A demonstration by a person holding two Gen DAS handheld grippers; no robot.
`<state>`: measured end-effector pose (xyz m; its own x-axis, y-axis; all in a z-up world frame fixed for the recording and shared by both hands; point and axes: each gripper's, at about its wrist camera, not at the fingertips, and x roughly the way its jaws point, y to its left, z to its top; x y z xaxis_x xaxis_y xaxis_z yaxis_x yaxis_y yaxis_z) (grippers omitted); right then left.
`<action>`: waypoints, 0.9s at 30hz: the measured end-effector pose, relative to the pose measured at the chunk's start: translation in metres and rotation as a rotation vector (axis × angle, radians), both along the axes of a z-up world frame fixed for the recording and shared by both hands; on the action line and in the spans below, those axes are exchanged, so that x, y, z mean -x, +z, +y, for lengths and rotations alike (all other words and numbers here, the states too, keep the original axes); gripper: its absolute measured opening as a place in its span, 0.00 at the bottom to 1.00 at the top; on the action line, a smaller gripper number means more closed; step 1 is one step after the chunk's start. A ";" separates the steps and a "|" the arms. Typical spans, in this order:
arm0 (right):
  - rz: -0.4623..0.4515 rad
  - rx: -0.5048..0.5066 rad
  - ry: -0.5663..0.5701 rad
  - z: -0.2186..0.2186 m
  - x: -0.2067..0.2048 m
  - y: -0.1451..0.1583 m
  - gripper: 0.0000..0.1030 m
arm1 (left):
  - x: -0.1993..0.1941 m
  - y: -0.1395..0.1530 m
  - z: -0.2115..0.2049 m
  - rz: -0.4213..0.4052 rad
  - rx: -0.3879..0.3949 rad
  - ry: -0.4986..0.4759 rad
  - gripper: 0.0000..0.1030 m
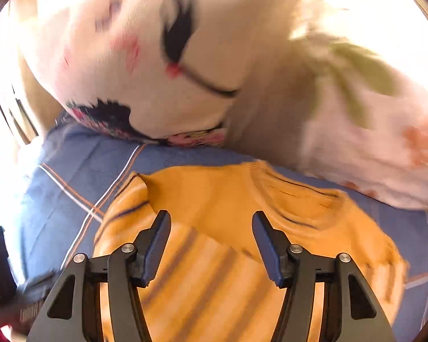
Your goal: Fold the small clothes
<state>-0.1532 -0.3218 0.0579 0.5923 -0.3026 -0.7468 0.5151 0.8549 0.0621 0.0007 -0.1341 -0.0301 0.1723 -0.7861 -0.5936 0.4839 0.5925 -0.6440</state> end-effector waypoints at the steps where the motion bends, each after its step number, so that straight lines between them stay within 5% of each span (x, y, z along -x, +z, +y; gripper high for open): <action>1: -0.027 0.018 -0.033 0.000 0.032 0.012 0.63 | 0.000 0.000 0.000 0.000 0.003 -0.002 0.30; 3: -0.075 0.072 -0.110 0.003 0.100 0.034 0.70 | 0.001 0.000 0.001 0.005 0.013 -0.011 0.33; 7: -0.140 0.271 -0.334 0.026 0.223 0.061 1.00 | 0.001 0.000 -0.003 0.013 0.033 -0.055 0.41; 10: -0.165 0.323 -0.420 0.032 0.297 0.064 1.00 | 0.007 0.000 -0.001 0.039 0.003 -0.085 0.41; 13: -0.178 0.135 -0.499 0.018 0.349 0.044 1.00 | 0.032 0.009 0.024 0.051 -0.005 -0.098 0.41; 18: -0.246 -0.309 -0.436 0.011 0.377 -0.028 0.99 | 0.083 0.013 0.079 0.031 -0.056 -0.105 0.45; 22: -0.265 -0.434 -0.395 0.030 0.376 -0.067 0.97 | 0.114 -0.005 0.110 0.116 -0.087 -0.118 0.45; 27: -0.332 -0.538 -0.354 0.038 0.379 -0.082 0.97 | 0.160 -0.012 0.132 0.150 -0.033 -0.179 0.49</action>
<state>-0.5321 -0.2837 -0.0240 0.7483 -0.1589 -0.6440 0.6361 0.4476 0.6286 -0.1594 -0.0023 -0.0417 -0.0600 -0.7760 -0.6279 0.4835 0.5277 -0.6984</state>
